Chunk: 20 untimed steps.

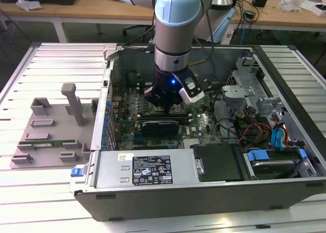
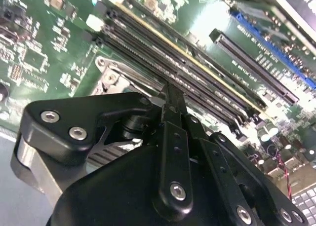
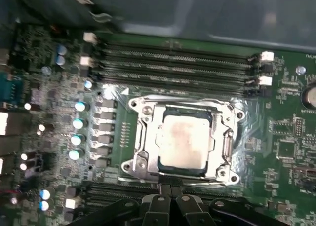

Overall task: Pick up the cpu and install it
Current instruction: 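Install the second cpu locking lever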

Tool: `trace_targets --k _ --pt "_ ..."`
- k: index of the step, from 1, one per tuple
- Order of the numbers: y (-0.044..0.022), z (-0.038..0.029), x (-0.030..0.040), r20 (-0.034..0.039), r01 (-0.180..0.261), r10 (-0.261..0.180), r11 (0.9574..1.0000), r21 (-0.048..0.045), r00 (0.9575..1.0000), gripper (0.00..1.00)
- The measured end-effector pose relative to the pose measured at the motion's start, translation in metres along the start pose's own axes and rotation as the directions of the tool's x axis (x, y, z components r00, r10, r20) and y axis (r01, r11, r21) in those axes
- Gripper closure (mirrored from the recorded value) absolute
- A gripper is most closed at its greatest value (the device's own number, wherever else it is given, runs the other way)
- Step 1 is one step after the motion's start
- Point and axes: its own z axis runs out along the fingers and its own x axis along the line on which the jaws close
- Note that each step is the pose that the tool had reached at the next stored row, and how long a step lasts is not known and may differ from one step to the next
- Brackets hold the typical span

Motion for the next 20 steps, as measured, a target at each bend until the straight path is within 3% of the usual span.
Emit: trace_targets --k 1,3,5,6,7,10,12,20 --pt "0.0021 0.0001 -0.0018 -0.0019 0.0 0.0 0.9998 0.0181 1.0 0.89" --pt "0.0071 0.0003 -0.005 -0.0051 0.0 0.0 0.999 0.0454 1.0 0.89" --pt "0.0154 0.0004 -0.007 -0.0058 0.0 0.0 0.9988 0.0488 1.0 0.89" --pt "0.0321 0.0007 -0.01 -0.0055 0.0 0.0 0.9988 0.0485 1.0 0.89" --pt "0.0344 0.0005 -0.0102 -0.0056 0.0 0.0 0.9988 0.0486 1.0 0.89" --pt "0.0367 -0.0075 -0.0105 -0.0062 0.001 0.0 0.9986 0.0537 1.0 0.89" --pt "0.0371 -0.0185 -0.0105 -0.0066 0.001 0.0 0.9984 0.0574 1.0 0.89" --pt "0.0376 -0.0362 -0.0106 -0.0069 0.001 0.0 0.9981 0.0609 1.0 0.89"
